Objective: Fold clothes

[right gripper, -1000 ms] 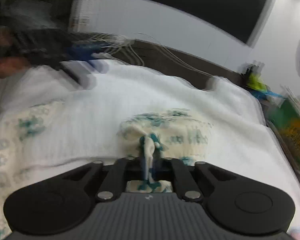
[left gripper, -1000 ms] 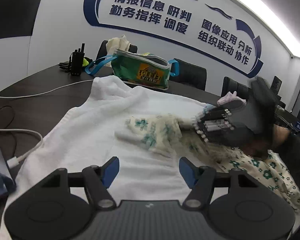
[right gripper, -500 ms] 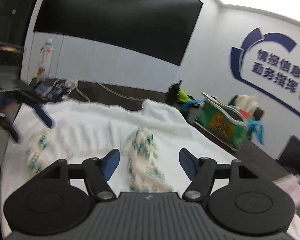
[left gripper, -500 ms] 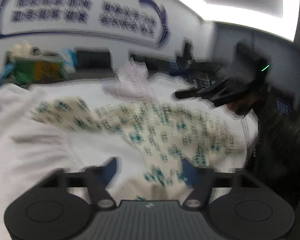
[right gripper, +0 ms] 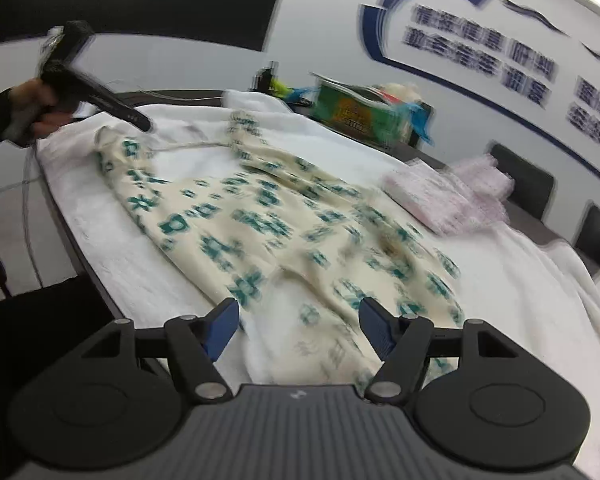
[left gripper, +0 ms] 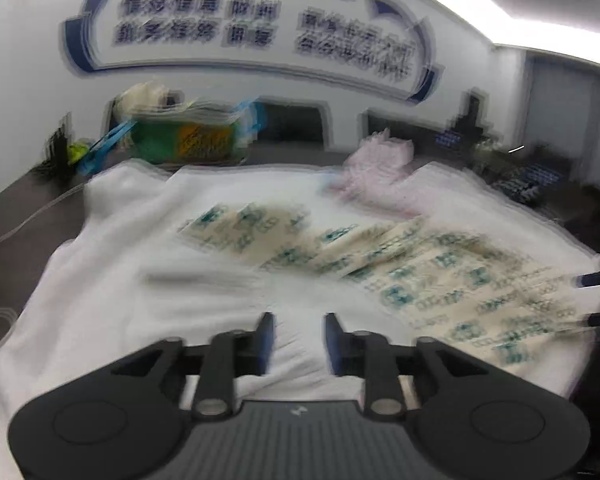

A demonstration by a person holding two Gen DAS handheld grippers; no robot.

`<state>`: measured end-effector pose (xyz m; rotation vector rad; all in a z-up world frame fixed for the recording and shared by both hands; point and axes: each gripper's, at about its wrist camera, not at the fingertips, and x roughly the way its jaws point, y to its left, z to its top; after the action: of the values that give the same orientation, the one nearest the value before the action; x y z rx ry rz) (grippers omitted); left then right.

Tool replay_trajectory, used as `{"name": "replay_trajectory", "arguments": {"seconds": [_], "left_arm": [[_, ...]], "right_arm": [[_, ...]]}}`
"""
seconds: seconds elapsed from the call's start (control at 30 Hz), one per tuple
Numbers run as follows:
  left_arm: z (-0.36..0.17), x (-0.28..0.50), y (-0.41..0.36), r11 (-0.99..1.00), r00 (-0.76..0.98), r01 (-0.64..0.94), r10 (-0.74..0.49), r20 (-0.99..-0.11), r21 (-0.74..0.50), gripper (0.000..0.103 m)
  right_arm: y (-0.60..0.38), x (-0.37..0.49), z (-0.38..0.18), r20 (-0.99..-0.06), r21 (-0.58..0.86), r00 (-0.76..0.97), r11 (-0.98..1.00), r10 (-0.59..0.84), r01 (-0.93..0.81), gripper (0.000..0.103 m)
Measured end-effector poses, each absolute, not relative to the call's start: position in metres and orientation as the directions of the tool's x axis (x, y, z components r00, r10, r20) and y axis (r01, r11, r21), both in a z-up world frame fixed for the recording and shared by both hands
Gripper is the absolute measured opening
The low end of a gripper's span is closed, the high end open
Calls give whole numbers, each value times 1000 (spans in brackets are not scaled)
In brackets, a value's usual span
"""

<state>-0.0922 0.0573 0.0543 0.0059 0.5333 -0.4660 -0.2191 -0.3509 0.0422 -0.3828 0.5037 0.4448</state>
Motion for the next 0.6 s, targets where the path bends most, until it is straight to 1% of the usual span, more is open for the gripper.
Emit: {"name": "replay_trajectory", "arguments": {"seconds": [0.03,0.13,0.2,0.27,0.37,0.4,0.43,0.5,0.53,0.57,0.6], "left_arm": [[60,-89,43,876,740,467,-460,-491,-116,50],[77,-78,-2,808,672,575,-554,-491,-124,50],[88,-71,-31,756,621,642,-611,-491,-128,50],[87,-57,-79,734,585,669,-615,-529,-114,49],[69,-51,-152,690,513,718,-613,-601,-92,47],[61,-52,-172,683,505,726,-610,-611,-83,47],[52,-55,-186,686,515,725,-605,-607,-69,47],[35,-60,-214,691,536,722,-595,-599,-41,47],[27,-61,-226,704,558,709,-582,-591,-24,47],[20,-59,-231,731,588,682,-558,-585,-11,46],[16,-57,-235,759,612,652,-532,-585,-8,42]], "right_arm": [[-359,-219,42,-532,-251,798,848,283,-467,68],[-378,-197,45,-513,-265,833,884,209,-385,68],[-390,-162,48,-496,-215,842,910,210,-354,68],[-404,-116,49,-498,-151,845,941,193,-304,68],[-418,-46,45,-583,-6,788,968,201,-252,67],[-422,-22,43,-612,44,762,972,210,-233,67],[-425,-6,40,-637,77,742,974,212,-212,65],[-428,21,33,-673,125,704,973,227,-194,55],[-426,31,29,-687,138,682,967,250,-216,38],[-422,37,24,-705,135,659,961,263,-239,15],[-416,37,23,-706,100,660,959,256,-265,7]]}}
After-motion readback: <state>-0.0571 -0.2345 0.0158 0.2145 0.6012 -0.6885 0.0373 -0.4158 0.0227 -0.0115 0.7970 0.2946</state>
